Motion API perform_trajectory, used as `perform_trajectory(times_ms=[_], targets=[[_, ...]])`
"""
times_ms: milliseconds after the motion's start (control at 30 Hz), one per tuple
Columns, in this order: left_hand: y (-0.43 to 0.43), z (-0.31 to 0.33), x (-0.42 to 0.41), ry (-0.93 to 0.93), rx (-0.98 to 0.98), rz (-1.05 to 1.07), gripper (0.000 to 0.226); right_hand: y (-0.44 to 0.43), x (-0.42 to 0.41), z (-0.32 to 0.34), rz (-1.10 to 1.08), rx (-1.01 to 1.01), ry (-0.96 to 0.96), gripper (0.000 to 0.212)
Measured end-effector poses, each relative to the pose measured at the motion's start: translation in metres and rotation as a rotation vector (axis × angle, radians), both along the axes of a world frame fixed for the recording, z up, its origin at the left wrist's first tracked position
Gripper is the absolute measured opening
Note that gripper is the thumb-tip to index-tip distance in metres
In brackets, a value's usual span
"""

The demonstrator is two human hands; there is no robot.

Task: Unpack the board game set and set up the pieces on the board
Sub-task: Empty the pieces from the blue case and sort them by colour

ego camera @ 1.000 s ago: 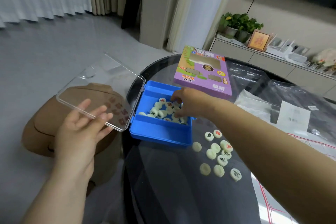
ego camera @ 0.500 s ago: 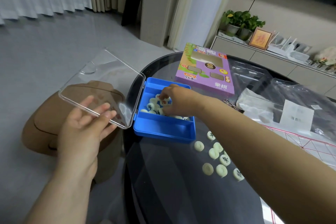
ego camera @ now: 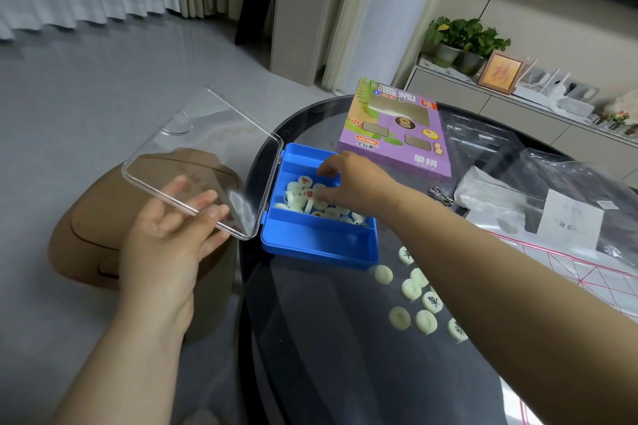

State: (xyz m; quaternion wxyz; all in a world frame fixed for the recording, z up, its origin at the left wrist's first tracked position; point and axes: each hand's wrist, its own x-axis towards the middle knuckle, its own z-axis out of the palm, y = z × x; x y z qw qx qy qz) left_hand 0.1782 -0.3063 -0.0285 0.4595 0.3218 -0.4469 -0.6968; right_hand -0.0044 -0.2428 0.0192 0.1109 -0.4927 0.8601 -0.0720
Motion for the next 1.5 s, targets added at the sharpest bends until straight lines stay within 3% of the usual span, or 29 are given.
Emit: perform_trajectory(times_ms=[200, 467, 667, 900, 1133, 1233, 1367, 1500], targets=[[0.001, 0.001, 0.0, 0.01, 0.013, -0.001, 0.042, -0.013, 0.011, -0.007, 0.042, 0.116, 0.12, 0.041], [0.002, 0.001, 0.0, 0.01, 0.017, -0.002, 0.043, -0.019, 0.014, -0.009, 0.032, 0.087, 0.087, 0.034], [0.0, -0.001, 0.0, 0.002, 0.019, 0.003, 0.043, -0.016, 0.007, -0.009, 0.046, 0.015, 0.015, 0.032], [-0.002, -0.001, 0.0, -0.003, 0.008, 0.005, 0.049, 0.021, -0.01, 0.02, -0.045, -0.254, -0.162, 0.013], [-0.002, -0.003, 0.001, -0.013, -0.025, -0.006, 0.049, 0.088, -0.024, 0.014, -0.217, -0.151, -0.237, 0.017], [-0.001, -0.002, 0.002, -0.016, -0.031, -0.007, 0.049, 0.094, -0.022, -0.004, -0.226, -0.106, -0.223, 0.03], [0.0, -0.001, 0.002, -0.013, -0.019, -0.003, 0.048, 0.089, -0.024, 0.001, -0.172, -0.069, -0.129, 0.008], [0.0, 0.0, 0.002, -0.011, -0.01, 0.009, 0.048, 0.068, -0.016, 0.021, -0.032, -0.113, 0.016, 0.024]])
